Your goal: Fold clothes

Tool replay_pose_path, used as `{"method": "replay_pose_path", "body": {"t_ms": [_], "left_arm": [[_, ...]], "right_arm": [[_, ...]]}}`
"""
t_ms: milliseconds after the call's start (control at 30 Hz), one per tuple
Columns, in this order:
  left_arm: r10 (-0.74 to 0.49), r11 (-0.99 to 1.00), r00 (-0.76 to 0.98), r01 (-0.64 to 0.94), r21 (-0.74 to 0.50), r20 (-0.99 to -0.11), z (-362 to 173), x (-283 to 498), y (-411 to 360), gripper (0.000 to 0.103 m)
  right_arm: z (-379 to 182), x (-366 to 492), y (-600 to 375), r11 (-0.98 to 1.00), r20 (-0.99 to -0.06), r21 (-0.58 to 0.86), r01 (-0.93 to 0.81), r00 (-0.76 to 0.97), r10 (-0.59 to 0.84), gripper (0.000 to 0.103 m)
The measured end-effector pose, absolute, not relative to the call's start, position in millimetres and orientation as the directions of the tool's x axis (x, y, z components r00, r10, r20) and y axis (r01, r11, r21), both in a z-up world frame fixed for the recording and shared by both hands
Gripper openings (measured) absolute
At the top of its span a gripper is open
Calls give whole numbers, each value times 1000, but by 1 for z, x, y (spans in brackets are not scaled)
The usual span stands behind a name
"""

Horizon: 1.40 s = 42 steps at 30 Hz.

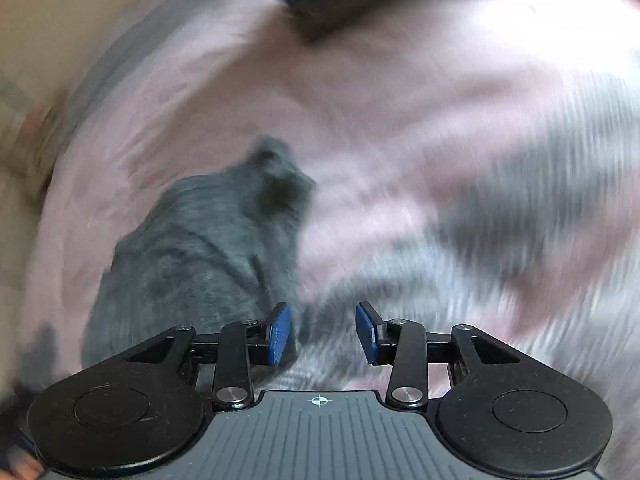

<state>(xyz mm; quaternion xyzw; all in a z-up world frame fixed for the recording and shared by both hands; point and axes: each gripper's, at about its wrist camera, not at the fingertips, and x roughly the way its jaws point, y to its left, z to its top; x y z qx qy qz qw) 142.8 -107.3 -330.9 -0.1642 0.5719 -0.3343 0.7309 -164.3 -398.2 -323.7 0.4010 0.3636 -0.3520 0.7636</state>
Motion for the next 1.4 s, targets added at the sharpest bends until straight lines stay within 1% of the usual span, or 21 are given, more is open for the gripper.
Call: {"method": "replay_pose_path", "body": {"t_ms": [67,133,200,300,367,467,600,667,700,767,867,1000,1067,1133,1167,1233,1300,1367,1400], "left_arm": [[-674,671,104,499,-548,-731,-310,132,-129,8],[-684,602,74,619,-504,-726,-306,120,-149,8],[-667,594,97,667,-449,-738,-321,117,-161,8],[-646,576,130,730,-368,-752,-344,114,-178,7],[-648,561,131,749,-353,-751,-363,119,-182,8],[-659,537,123,768,-349,-742,-376,125,-185,7],[-660,539,131,768,-345,-740,-363,126,-181,7],[-670,558,153,750,-356,-726,-347,127,-177,7],[-675,565,167,743,-358,-719,-339,128,-177,9],[-690,553,184,758,-346,-700,-324,129,-183,9],[-724,492,145,795,-356,-675,-317,129,-208,9],[-724,418,90,846,-331,-684,-336,120,-245,9],[-694,408,90,867,-287,-714,-354,116,-259,9],[-666,408,103,880,-245,-738,-368,117,-268,8],[-670,418,104,871,-258,-735,-367,121,-269,5],[-677,439,107,852,-284,-728,-366,130,-270,4],[-694,464,115,827,-318,-711,-358,140,-266,6],[-712,491,127,793,-360,-691,-347,151,-257,19],[-712,515,128,764,-389,-691,-347,160,-253,23]], "right_arm": [[-308,-149,-378,567,-817,265,780,494,-297,40],[-302,-125,-360,672,-791,211,710,528,-309,40],[-307,-102,-345,749,-773,149,646,548,-319,40],[-338,-76,-332,805,-773,44,592,531,-348,40],[-363,-72,-336,806,-791,19,592,502,-350,40],[-375,-82,-349,800,-796,41,598,503,-336,40],[-358,-89,-358,784,-806,55,618,492,-330,40],[-349,-93,-362,776,-810,63,627,487,-328,40],[-341,-96,-364,770,-800,70,635,497,-337,40],[-327,-96,-371,766,-774,72,639,520,-361,40],[-318,-78,-381,794,-741,55,605,557,-374,40],[-329,-42,-388,859,-730,21,511,596,-336,40],[-346,-27,-392,878,-751,4,478,582,-313,40],[-356,-22,-403,871,-764,24,491,571,-300,40],[-362,-20,-408,867,-771,33,497,565,-294,40],[-362,-21,-418,856,-771,64,513,570,-285,40],[-352,-29,-426,840,-759,104,533,589,-280,40],[-344,-40,-440,806,-746,157,571,604,-282,41],[-344,-46,-452,777,-753,181,603,593,-285,42]]}}
